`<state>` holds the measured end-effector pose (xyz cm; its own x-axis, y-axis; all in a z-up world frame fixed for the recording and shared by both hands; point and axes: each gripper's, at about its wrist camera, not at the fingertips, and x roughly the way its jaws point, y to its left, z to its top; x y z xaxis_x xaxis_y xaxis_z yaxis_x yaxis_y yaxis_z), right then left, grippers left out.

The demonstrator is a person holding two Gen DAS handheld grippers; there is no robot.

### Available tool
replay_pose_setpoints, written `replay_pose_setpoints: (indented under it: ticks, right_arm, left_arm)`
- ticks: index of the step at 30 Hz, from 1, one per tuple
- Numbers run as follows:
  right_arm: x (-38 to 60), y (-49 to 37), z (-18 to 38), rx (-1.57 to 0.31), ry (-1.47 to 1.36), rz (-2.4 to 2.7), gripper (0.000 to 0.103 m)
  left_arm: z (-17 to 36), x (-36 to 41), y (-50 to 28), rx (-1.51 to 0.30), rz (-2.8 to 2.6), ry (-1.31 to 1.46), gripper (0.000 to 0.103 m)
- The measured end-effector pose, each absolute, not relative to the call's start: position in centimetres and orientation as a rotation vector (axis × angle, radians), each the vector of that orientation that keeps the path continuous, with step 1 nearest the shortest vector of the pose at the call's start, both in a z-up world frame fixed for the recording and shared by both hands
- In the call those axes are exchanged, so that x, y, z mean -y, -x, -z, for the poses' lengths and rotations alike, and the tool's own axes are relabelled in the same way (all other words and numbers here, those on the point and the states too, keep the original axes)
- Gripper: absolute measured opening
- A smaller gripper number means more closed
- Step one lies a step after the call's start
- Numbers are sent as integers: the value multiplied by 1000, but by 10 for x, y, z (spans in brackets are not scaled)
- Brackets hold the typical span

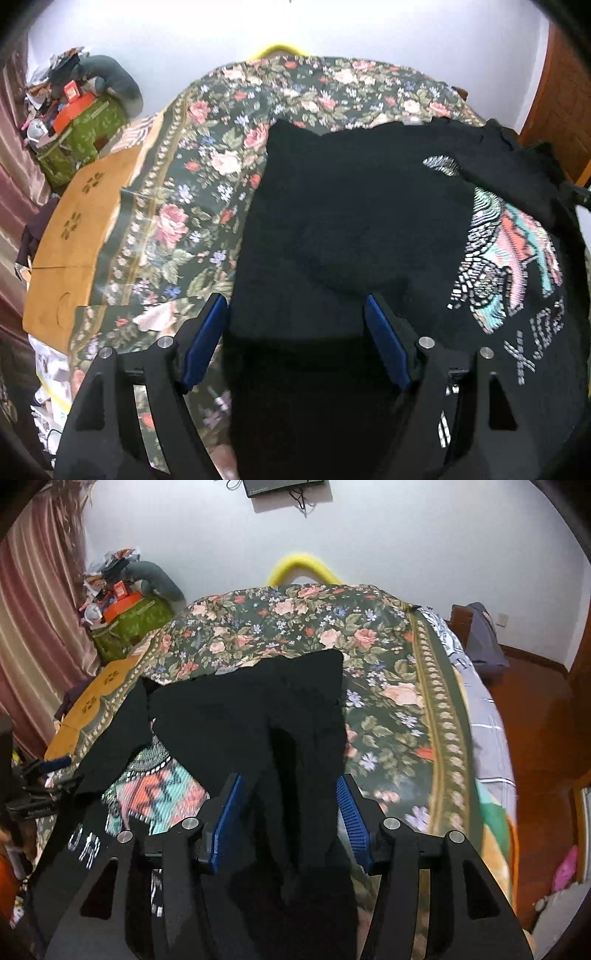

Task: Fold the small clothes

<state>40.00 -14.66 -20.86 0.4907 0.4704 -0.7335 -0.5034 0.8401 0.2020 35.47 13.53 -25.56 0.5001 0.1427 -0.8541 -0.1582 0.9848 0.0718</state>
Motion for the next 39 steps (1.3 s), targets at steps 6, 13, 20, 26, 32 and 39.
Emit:
replay_pose_setpoints:
  ticks: [6, 13, 20, 26, 32, 39]
  right_arm:
    - [129, -395, 208, -791, 31, -640, 5]
    - [101, -358, 211, -823, 76, -755, 5]
    - [90, -335, 224, -968, 115, -848, 16]
    - [112, -315, 210, -983, 83, -879, 27]
    - [146, -297, 200, -929, 82, -793, 41]
    - [196, -300, 224, -941, 112, -543, 54]
  left_arm:
    - [260, -127, -353, -1033, -175, 17, 76]
    - [251, -117, -334, -1040, -121, 20, 76]
    - [241, -121, -311, -1038, -131, 1, 76]
    - [243, -148, -291, -1058, -204, 33, 76]
    - [257, -164, -270, -1119, -218, 110, 76]
    - [264, -166, -262, -1128, -146, 252, 42]
